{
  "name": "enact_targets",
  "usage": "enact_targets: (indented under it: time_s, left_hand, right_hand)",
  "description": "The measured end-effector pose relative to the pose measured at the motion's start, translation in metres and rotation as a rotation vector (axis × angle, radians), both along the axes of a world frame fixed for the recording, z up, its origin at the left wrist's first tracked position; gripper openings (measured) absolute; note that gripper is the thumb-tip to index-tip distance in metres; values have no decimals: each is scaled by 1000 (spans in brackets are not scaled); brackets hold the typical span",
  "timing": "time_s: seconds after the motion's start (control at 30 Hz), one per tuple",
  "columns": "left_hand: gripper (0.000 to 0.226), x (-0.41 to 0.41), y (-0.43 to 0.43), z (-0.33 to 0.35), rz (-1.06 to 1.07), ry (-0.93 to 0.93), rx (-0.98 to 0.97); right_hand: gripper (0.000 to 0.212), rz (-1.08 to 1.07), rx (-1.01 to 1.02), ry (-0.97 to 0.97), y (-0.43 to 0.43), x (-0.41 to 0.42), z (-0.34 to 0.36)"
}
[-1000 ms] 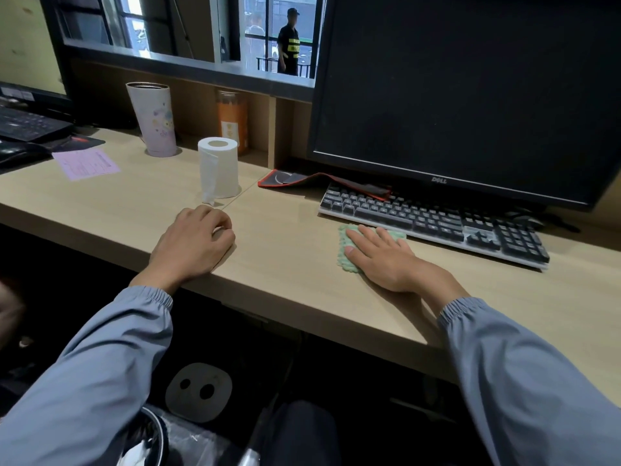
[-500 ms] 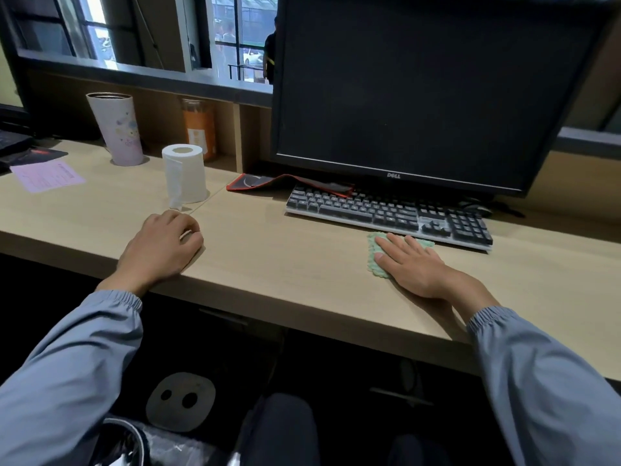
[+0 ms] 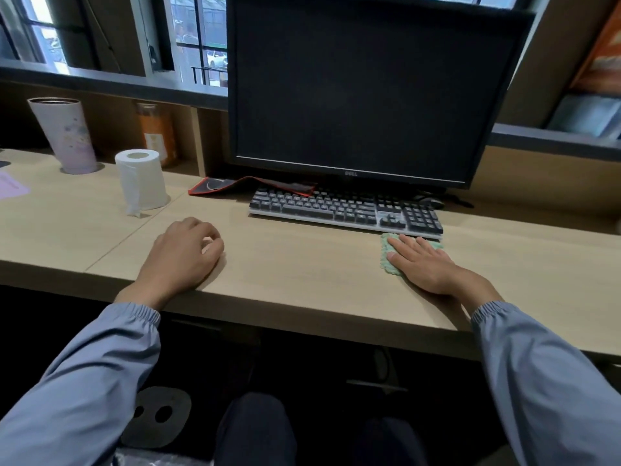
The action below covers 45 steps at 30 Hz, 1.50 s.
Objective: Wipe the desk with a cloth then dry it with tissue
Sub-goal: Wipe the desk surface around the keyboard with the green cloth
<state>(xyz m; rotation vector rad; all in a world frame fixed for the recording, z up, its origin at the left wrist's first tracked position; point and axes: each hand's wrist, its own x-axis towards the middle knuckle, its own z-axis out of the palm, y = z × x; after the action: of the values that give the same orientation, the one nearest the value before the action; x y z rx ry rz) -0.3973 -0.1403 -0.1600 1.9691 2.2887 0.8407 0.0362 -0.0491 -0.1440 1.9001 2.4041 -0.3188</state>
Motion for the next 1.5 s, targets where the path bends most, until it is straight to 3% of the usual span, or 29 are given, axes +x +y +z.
enact_targets:
  time_s: [0.33, 0.7, 0.97, 1.1, 1.5]
  left_hand:
    - [15, 86, 1, 9, -252, -73, 46]
    - [23, 202, -13, -3, -469, -2, 102]
    - [14, 203, -22, -18, -474, 28, 189]
    - [20, 195, -33, -28, -433, 27, 265]
    - [17, 147, -54, -39, -310, 44, 379]
  right_hand:
    - [60, -101, -20, -2, -13, 53, 7]
    - [59, -114, -16, -24, -36, 94, 7]
    - [57, -71, 16, -44, -75, 105, -6]
    - [58, -56, 16, -33, -94, 99, -10]
    - [60, 54, 9, 0, -90, -11, -8]
